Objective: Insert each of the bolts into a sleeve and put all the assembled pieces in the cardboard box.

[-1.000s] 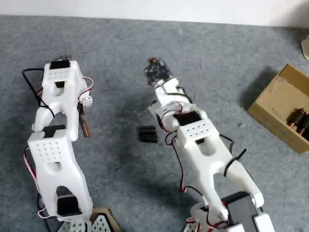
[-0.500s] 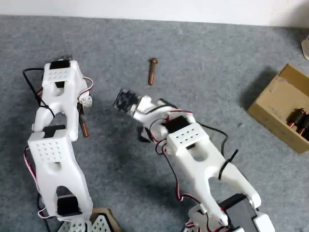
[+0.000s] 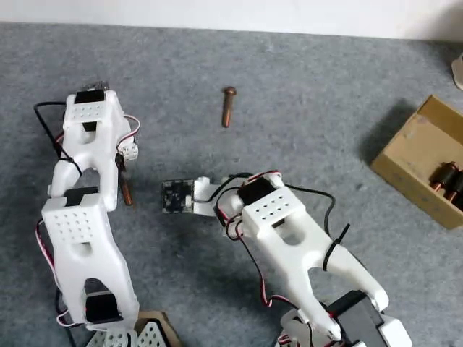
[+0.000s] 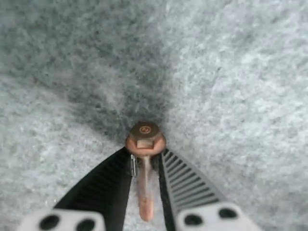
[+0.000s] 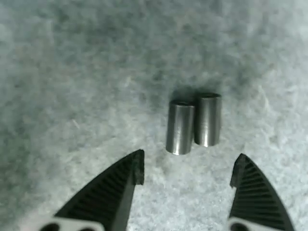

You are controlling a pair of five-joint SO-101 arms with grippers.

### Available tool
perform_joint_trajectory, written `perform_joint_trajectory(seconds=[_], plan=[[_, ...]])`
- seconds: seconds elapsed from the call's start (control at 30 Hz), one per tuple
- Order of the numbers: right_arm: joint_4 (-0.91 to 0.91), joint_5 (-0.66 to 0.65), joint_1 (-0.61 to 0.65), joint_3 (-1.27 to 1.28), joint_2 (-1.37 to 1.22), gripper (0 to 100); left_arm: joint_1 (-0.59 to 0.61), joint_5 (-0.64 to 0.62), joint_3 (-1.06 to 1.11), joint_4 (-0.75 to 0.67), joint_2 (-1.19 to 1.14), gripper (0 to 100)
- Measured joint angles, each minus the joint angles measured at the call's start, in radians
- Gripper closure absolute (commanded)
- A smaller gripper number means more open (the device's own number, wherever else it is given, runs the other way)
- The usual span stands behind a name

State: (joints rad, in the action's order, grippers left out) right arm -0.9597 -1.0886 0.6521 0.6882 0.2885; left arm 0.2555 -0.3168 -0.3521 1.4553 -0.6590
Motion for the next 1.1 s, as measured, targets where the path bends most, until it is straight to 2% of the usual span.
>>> perform_joint_trajectory(seconds=[0.13, 0.57, 0.77, 1.03, 1.1], plan=[[-0.049, -0.054, 0.035, 0.000, -0.014, 72.1, 0.000, 0.000, 0.000, 0.000, 0.000, 99], [-0.058, -0.057, 0.064, -0.092, -0.238, 72.1, 0.000, 0.000, 0.000, 0.000, 0.000, 99], [-0.032, 0.012, 0.064, -0.100, -0.245, 72.1, 0.000, 0.000, 0.000, 0.000, 0.000, 99], [0.106, 0.140, 0.084, -0.098, -0.253, 72.2, 0.000, 0.000, 0.000, 0.000, 0.000, 99], [0.144, 0.169, 0.095, -0.098, -0.253, 75.2, 0.000, 0.000, 0.000, 0.000, 0.000, 99]])
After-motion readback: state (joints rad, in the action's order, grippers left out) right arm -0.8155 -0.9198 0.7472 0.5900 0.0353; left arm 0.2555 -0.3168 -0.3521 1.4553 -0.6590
